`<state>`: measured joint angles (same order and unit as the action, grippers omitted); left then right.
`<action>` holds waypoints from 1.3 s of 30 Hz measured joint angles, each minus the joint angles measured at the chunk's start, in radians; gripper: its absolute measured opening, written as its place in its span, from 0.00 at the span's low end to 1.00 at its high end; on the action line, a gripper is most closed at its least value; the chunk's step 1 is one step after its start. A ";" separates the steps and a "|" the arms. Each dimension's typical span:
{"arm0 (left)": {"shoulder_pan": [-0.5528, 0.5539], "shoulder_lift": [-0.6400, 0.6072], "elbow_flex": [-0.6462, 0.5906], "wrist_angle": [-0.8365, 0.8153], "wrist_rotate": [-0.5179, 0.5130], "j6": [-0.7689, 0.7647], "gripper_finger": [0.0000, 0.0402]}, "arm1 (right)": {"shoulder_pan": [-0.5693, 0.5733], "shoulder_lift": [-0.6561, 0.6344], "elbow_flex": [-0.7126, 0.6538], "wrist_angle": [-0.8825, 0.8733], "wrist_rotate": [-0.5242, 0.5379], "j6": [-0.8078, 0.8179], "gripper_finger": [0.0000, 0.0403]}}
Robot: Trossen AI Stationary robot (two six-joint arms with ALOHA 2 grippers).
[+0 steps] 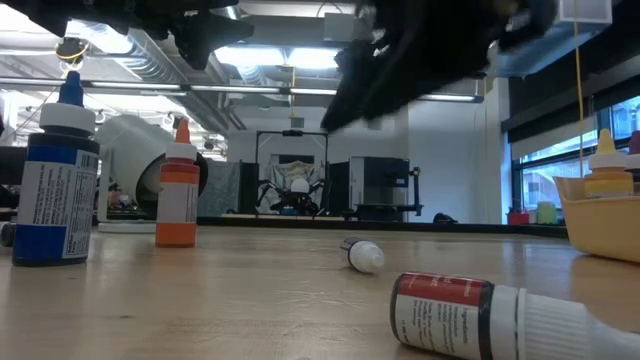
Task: Pick & Place food coloring
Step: Put the small purple food coloring bottle into the yellow bin
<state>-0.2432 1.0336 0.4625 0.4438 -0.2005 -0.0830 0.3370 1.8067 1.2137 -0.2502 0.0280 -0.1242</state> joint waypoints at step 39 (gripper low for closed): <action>0.002 0.000 0.000 -0.025 0.000 0.000 0.56 | -0.048 0.216 0.026 -0.004 -0.200 -0.506 0.65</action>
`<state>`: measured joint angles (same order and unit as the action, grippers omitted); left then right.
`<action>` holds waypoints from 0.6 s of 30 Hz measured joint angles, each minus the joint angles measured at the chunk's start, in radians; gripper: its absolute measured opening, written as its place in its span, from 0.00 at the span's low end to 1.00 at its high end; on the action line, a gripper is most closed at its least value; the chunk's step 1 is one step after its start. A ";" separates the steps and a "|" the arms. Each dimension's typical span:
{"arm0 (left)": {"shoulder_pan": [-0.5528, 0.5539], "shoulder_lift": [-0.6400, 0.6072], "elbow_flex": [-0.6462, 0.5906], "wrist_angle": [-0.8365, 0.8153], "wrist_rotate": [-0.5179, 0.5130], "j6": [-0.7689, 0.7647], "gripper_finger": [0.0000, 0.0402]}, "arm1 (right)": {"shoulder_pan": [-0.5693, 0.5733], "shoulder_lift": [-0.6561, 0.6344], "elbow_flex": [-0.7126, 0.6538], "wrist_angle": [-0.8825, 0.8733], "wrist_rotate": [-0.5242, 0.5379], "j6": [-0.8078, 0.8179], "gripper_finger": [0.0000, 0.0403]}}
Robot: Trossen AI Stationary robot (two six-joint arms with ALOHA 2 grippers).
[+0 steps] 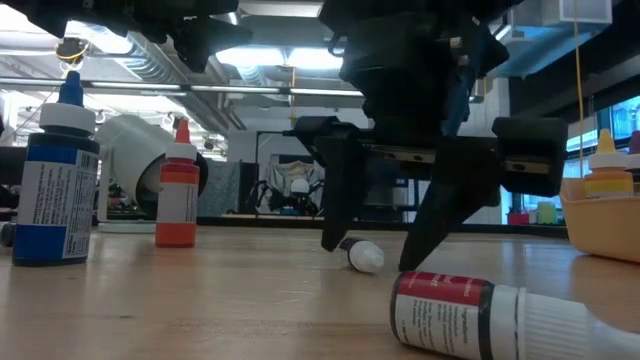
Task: Pick & Place food coloring
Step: Put the small purple food coloring bottle into the yellow bin
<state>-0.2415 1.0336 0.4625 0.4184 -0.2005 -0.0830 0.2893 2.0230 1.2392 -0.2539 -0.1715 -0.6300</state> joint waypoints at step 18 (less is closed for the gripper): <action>0.000 0.000 0.000 0.000 0.000 0.000 0.57 | 0.001 0.010 0.002 -0.025 -0.008 0.001 0.43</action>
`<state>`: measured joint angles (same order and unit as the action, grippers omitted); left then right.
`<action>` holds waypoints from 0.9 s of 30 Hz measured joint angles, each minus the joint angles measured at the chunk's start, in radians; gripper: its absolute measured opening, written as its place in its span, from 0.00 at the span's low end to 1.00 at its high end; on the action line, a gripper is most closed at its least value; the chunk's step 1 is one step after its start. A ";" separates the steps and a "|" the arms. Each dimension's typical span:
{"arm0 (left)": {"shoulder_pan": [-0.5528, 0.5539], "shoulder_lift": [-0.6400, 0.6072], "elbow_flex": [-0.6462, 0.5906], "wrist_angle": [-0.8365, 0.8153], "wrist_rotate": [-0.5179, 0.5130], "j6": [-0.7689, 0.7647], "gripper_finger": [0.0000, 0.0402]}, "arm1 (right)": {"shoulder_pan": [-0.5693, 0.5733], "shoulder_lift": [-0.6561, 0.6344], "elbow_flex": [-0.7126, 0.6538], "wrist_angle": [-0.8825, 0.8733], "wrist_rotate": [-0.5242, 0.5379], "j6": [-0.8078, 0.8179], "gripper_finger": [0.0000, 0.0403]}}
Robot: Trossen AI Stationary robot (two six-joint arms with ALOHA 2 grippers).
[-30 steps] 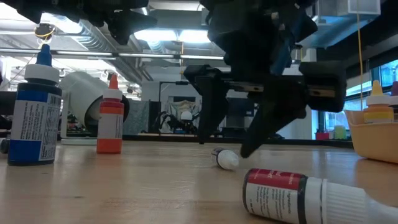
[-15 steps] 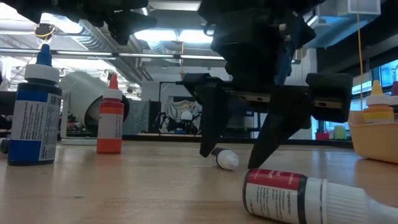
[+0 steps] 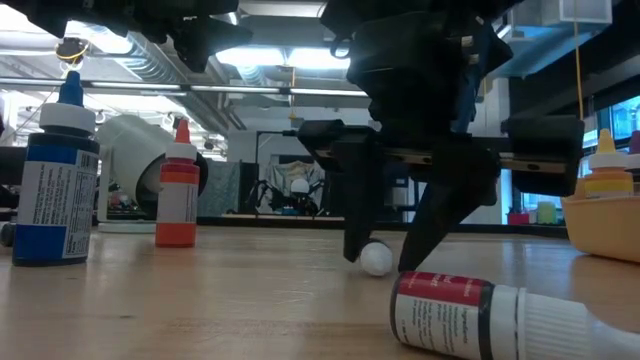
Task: Pick & Place food coloring
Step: Put the small purple food coloring bottle into the yellow bin
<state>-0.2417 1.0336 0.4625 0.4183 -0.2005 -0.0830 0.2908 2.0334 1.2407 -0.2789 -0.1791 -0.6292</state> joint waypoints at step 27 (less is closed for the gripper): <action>0.000 0.000 0.000 -0.004 0.000 0.000 0.57 | 0.035 -0.033 0.141 -0.334 0.030 0.303 0.20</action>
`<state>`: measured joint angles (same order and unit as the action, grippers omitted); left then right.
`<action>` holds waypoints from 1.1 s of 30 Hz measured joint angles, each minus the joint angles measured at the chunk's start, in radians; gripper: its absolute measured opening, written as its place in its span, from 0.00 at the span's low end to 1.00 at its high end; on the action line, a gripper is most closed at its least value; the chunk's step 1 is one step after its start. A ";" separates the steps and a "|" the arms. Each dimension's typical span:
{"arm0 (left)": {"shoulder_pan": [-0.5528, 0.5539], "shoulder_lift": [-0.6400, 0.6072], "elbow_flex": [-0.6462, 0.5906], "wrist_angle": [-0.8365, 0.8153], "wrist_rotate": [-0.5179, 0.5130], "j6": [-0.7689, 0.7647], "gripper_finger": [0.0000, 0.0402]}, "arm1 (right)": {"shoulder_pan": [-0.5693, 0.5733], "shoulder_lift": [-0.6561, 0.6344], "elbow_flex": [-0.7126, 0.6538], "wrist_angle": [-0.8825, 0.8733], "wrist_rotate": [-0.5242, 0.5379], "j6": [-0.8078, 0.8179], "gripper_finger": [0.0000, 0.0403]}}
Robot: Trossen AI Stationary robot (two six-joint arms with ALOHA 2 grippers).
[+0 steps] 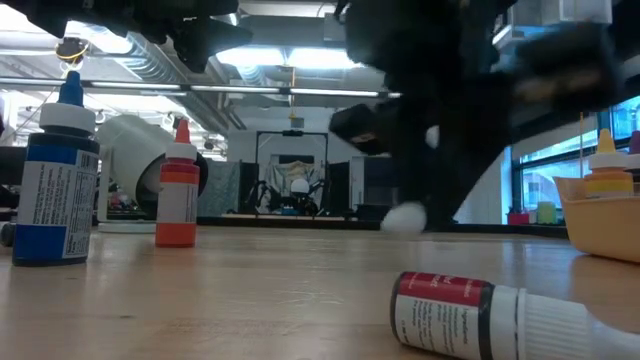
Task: Pick & Place food coloring
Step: Put the small purple food coloring bottle into the yellow bin
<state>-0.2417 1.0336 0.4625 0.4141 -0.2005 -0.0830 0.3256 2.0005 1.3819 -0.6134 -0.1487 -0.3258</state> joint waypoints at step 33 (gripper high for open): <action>0.000 0.000 0.000 0.000 0.000 0.000 0.57 | 0.501 -0.689 -0.604 -0.134 0.419 1.314 0.20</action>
<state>-0.2413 1.0336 0.4625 0.4141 -0.2005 -0.0830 0.8270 1.3118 0.7781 -0.7477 0.2699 0.9879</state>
